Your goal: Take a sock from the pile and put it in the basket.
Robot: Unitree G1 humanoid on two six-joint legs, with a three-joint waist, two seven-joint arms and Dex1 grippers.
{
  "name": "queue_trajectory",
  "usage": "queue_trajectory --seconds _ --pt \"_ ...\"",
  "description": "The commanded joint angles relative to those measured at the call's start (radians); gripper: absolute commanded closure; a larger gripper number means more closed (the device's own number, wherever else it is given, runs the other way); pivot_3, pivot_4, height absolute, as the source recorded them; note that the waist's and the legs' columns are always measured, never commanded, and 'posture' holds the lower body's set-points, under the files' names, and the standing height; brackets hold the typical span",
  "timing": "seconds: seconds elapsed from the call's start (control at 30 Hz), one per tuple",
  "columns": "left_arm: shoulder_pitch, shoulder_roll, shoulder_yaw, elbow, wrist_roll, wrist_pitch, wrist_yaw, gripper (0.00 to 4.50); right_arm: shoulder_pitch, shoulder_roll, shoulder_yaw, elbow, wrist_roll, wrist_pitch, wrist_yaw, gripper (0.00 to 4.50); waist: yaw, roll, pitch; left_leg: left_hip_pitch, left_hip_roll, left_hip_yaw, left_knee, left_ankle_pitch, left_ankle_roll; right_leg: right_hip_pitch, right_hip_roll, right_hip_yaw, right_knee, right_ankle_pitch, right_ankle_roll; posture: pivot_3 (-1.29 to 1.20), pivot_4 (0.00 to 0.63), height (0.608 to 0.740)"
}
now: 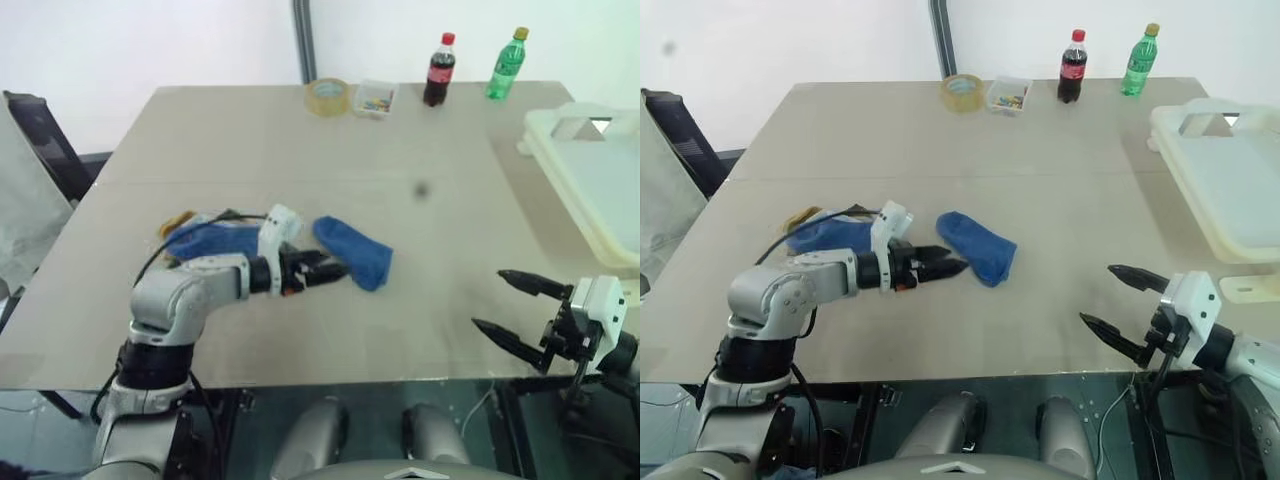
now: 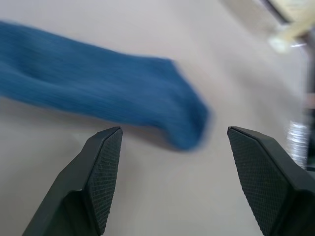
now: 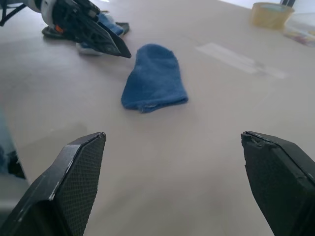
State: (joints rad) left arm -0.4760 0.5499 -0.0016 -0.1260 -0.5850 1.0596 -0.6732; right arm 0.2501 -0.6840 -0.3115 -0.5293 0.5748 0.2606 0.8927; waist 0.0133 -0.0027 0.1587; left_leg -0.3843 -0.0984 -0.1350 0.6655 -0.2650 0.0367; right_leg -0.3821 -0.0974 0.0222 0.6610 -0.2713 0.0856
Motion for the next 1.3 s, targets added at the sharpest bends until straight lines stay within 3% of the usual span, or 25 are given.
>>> queue_trajectory --seconds 0.03,0.23,0.33,0.47,0.67,0.8,0.83,0.9,1.13,1.17,1.3 --pt "-0.035 0.013 -0.006 0.102 0.06 -0.111 -0.027 0.85 -0.058 -0.004 0.052 -0.022 0.003 0.079 -0.061 0.0 0.0 -0.001 0.0 0.0 0.0 0.0 0.0 0.0 0.0 -0.002 0.0 0.0 0.0 0.0 0.0 0.0 0.15 0.74" --pt "-0.208 -0.003 0.001 0.462 0.161 -0.337 -0.086 0.85 -0.28 0.118 0.283 -0.056 0.019 0.436 -0.344 0.0 0.001 -0.002 0.001 -0.014 0.0 -0.002 0.0 0.004 -0.006 -0.016 -0.002 -0.001 0.003 0.001 -0.001 0.0 0.15 0.74" --pt "-0.308 -0.027 0.008 0.641 0.196 -0.428 -0.117 0.85 -0.411 0.238 0.318 0.006 0.046 0.607 -0.483 0.0 0.0 -0.002 0.001 -0.015 0.0 -0.002 0.0 0.005 -0.008 -0.017 -0.002 -0.002 0.003 0.002 -0.003 0.0 0.15 0.74" --pt "-0.409 -0.047 0.008 0.838 0.234 -0.509 -0.178 0.85 -0.529 0.329 0.354 0.077 0.083 0.754 -0.531 0.0 -0.001 -0.002 0.001 -0.016 -0.002 -0.002 -0.001 0.005 -0.007 -0.018 -0.001 -0.002 0.003 0.002 -0.003 0.0 0.15 0.74" --pt "-0.446 -0.045 -0.031 0.92 0.277 -0.531 -0.326 0.85 -0.661 0.514 0.329 0.215 0.147 0.982 -0.639 0.0 -0.03 -0.002 0.0 -0.032 -0.003 -0.003 0.004 0.005 -0.007 -0.034 0.0 -0.002 0.009 0.002 -0.003 0.0 0.15 0.74" --pt "-0.459 -0.05 -0.024 0.936 0.294 -0.54 -0.354 0.85 -0.707 0.581 0.315 0.265 0.15 1.044 -0.668 0.0 -0.046 -0.003 0.0 -0.03 -0.003 -0.002 0.005 0.006 -0.008 -0.034 0.0 -0.001 0.014 0.002 -0.003 0.0 0.15 0.74" --pt "-0.465 -0.052 -0.024 0.944 0.301 -0.547 -0.353 0.8 -0.713 0.581 0.326 0.269 0.148 1.051 -0.662 0.39 -0.047 -0.003 0.0 -0.03 -0.003 -0.001 0.005 0.006 -0.008 -0.035 0.0 0.0 0.016 0.002 -0.003 0.0 0.15 0.74" --pt "-0.479 -0.055 -0.018 0.953 0.305 -0.548 -0.351 0.8 -0.719 0.582 0.346 0.283 0.131 1.053 -0.659 0.73 -0.05 -0.003 0.0 -0.029 -0.003 -0.002 0.005 0.007 -0.009 -0.035 0.0 0.0 0.018 0.002 -0.003 0.0 0.15 0.74" --pt "-0.471 -0.053 -0.008 0.951 0.314 -0.546 -0.36 0.8 -0.737 0.603 0.404 0.333 0.094 1.057 -0.655 4.24 -0.067 -0.003 0.0 -0.03 -0.003 0.0 0.005 0.007 -0.009 -0.038 0.001 0.002 0.019 0.002 -0.003 0.0 0.15 0.74" --pt "-0.468 -0.052 -0.007 0.952 0.316 -0.548 -0.359 0.8 -0.742 0.61 0.411 0.34 0.091 1.056 -0.653 4.44 -0.071 -0.003 -0.001 -0.03 -0.003 0.0 0.005 0.007 -0.009 -0.038 0.001 0.002 0.019 0.002 -0.003 0.0 0.15 0.74" --pt "-0.456 -0.053 -0.004 0.938 0.318 -0.542 -0.358 0.8 -0.749 0.617 0.429 0.351 0.083 1.052 -0.637 4.44 -0.081 -0.004 -0.001 -0.029 -0.002 0.0 0.005 0.007 -0.01 -0.038 0.001 0.002 0.02 0.002 -0.003 0.0 0.15 0.74"
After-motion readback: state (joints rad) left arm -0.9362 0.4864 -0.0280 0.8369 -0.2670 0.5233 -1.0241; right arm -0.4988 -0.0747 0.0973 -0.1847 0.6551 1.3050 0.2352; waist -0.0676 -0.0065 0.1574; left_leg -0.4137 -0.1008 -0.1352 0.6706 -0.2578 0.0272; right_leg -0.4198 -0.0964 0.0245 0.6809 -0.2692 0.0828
